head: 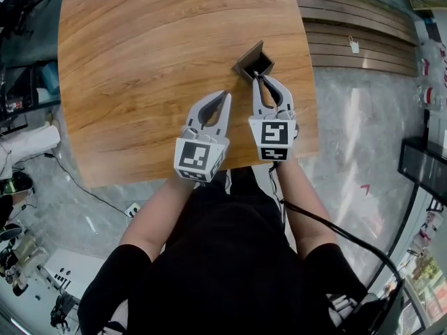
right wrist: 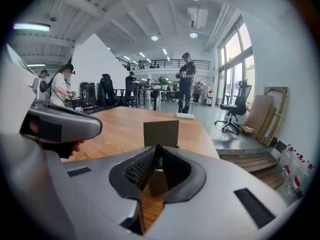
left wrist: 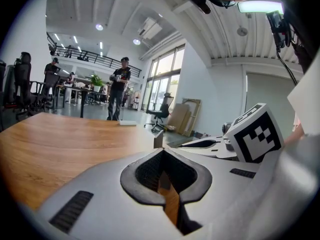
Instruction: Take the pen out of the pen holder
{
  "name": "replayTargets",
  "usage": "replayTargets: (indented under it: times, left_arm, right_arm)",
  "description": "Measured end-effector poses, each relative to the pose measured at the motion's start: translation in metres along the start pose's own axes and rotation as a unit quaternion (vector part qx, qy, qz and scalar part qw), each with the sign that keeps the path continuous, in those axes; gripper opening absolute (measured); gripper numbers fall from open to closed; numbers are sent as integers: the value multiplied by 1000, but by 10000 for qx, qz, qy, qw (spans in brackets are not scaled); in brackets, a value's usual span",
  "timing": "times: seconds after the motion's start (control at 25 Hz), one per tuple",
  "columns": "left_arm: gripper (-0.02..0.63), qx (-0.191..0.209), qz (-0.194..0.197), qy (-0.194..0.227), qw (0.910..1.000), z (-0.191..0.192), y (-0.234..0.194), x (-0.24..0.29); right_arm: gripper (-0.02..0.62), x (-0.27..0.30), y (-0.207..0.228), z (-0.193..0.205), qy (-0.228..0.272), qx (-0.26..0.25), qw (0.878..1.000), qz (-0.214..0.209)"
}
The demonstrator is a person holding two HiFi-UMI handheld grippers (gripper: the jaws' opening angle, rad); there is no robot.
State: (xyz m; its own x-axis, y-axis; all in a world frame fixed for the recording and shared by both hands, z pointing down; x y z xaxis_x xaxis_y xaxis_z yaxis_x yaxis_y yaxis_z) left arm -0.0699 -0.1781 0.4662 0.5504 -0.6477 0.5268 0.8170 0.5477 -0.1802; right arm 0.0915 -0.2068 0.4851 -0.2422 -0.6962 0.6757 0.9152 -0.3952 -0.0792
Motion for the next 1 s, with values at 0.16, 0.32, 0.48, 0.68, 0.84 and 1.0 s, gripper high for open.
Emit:
replayTargets:
  times: [0.16,0.32,0.48,0.68,0.84,1.0]
  left_arm:
    - [0,31,-3,71,10000,-3,0,-5]
    - [0,68,-17,195,9998,-13,3,-12]
    - [0,115,-24,318,9994,-23,8,-19]
    - [0,145,-40,409,9990,-29,11,-27]
    - [0,147,-92,424,9989,-29,10,-30]
    - [0,127,-136,418,9990,-28,7,-31]
  right_arm:
    - [40,-20,0,-12,252,3,9997,73]
    - [40,-48,2,-31,490,16,9987,139]
    - [40,-79,7,-51,782,48,9967,209]
    - [40,-109,9,-68,1060,76,9940,258]
    - [40,-124,8,-74,1184,78,9925,299]
    - [40,-126,7,-75,1198,84,9923,307]
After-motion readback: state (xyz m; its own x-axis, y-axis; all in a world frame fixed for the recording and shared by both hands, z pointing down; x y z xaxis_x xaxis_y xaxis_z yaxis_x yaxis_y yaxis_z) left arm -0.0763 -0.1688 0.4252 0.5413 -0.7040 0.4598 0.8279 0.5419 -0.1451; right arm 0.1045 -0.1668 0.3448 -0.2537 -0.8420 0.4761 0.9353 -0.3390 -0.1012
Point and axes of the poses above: the fingertips, and each gripper's own axes: x forward along the fingers, y to its right, z out of its underside, the point moved 10 cm from there along -x, backward along the fingers, and after that the axes turned 14 degrees about -y, right-handed, at the moved point
